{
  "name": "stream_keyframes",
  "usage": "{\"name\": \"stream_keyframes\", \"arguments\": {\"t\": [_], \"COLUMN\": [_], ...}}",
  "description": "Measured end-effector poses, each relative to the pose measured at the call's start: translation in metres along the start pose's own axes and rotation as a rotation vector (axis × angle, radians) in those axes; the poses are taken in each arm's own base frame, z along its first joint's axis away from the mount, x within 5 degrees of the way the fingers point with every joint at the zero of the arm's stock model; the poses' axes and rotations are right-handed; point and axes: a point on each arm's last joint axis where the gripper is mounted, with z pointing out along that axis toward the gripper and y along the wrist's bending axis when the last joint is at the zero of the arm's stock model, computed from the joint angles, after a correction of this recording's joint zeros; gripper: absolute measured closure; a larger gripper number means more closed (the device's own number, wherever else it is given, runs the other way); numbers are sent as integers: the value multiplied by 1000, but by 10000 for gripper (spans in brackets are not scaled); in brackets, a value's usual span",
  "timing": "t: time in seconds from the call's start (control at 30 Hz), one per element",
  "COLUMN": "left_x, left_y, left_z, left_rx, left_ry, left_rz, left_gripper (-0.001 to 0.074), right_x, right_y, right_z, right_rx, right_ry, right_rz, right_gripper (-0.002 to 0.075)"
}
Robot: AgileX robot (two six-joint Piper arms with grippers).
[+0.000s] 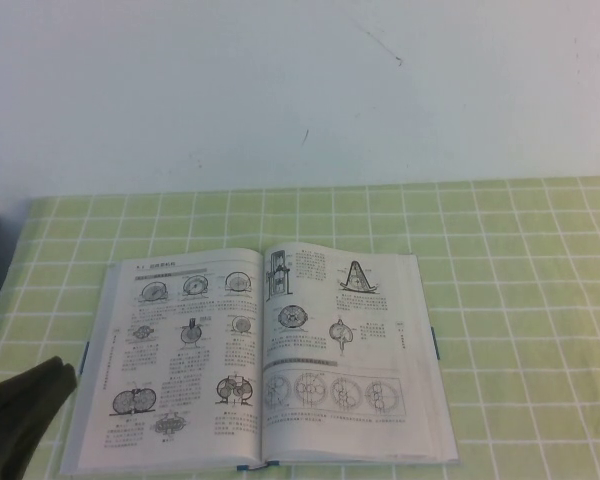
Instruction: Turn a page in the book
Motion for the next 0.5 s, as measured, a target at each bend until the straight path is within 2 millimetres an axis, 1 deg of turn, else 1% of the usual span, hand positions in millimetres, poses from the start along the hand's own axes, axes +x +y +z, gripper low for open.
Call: {"name": "stream_keyframes", "arguments": {"t": [0.23, 0.5], "left_x": [-3, -3], "left_y": [0, 0], "left_z": [0, 0], "left_rx": [0, 2], "left_ry": [-36, -37], "left_rz": [13, -5], "left_gripper": [738, 738], "right_x": [14, 22], "right_y": [5, 7], "right_z": [7, 6], "right_rx": [-20, -46], "right_ry": [61, 143], "right_rz": [2, 2], "right_gripper": [728, 728]}}
